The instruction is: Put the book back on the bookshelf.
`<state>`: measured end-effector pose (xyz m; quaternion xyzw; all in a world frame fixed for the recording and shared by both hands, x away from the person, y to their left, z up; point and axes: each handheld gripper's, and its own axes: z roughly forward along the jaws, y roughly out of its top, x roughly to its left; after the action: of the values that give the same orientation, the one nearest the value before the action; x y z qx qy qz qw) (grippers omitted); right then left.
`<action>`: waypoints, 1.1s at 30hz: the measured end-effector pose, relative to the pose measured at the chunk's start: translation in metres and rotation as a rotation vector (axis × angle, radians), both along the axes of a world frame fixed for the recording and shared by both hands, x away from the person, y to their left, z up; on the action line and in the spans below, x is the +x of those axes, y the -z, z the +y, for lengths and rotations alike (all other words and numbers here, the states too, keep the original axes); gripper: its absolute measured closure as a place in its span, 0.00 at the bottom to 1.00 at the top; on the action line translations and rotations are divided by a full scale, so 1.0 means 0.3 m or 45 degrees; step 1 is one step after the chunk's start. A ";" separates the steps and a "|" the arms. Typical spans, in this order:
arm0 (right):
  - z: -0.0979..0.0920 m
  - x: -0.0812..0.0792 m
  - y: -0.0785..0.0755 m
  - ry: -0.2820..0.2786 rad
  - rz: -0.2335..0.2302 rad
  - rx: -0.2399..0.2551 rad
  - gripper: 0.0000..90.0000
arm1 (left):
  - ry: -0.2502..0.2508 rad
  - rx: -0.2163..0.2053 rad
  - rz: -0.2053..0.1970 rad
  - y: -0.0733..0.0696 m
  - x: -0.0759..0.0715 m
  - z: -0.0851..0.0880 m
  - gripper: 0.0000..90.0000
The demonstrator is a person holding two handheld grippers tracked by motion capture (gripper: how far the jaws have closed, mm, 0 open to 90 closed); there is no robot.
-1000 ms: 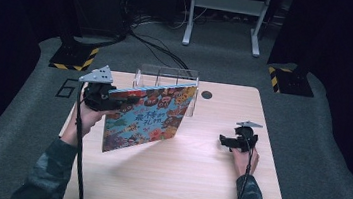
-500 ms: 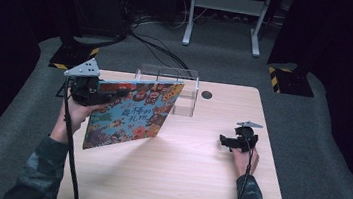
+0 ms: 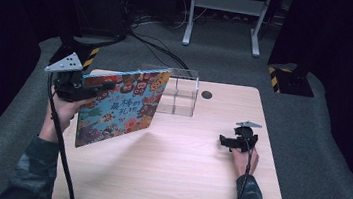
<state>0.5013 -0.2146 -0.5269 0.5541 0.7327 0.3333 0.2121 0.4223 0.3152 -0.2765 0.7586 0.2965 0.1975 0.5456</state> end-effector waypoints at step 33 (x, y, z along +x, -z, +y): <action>0.025 0.000 0.003 0.026 0.006 -0.039 0.00 | -0.292 -0.085 -0.047 0.054 0.090 0.018 0.89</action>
<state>0.5013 -0.2071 -0.5278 0.5590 0.7325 0.3185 0.2224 0.4492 0.3205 -0.2929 0.6972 0.3776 0.2626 0.5499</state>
